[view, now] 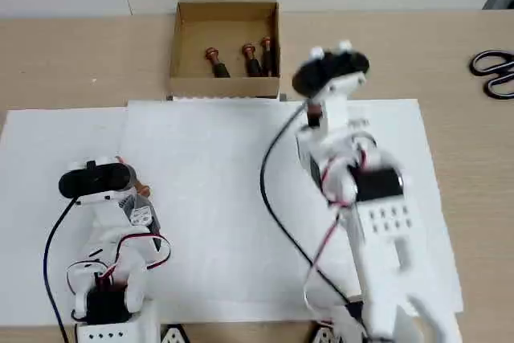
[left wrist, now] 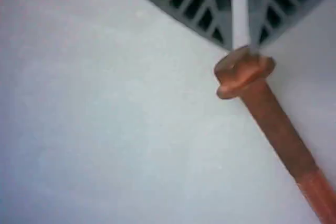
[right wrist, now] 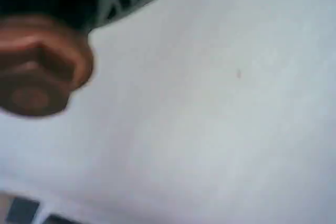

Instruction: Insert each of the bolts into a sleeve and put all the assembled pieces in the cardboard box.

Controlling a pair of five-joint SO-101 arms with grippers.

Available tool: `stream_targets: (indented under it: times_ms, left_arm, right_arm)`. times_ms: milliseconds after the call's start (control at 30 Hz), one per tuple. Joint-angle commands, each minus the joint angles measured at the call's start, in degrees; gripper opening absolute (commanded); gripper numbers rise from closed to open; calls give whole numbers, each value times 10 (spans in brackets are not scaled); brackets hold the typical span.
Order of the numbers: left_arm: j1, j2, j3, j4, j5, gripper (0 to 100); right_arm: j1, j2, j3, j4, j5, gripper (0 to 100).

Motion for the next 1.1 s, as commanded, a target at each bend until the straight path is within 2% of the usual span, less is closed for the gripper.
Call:
stream_targets:
  times_ms: [0, 533, 900, 1067]
  left_arm:
    - [-1, -5, -3, -6, -2, 6]
    - [-1, -5, -3, -6, -2, 6]
    - [-1, -5, -5, -6, -3, 6]
    - [-1, -5, -5, -6, -3, 6]
  right_arm:
    - [2, 103, -133, -22, -7, 2]
    - [-35, 559, -658, -21, -6, 2]
    - [-60, 822, -961, -57, -8, 2]
    - [-83, 908, -1054, -58, -8, 2]
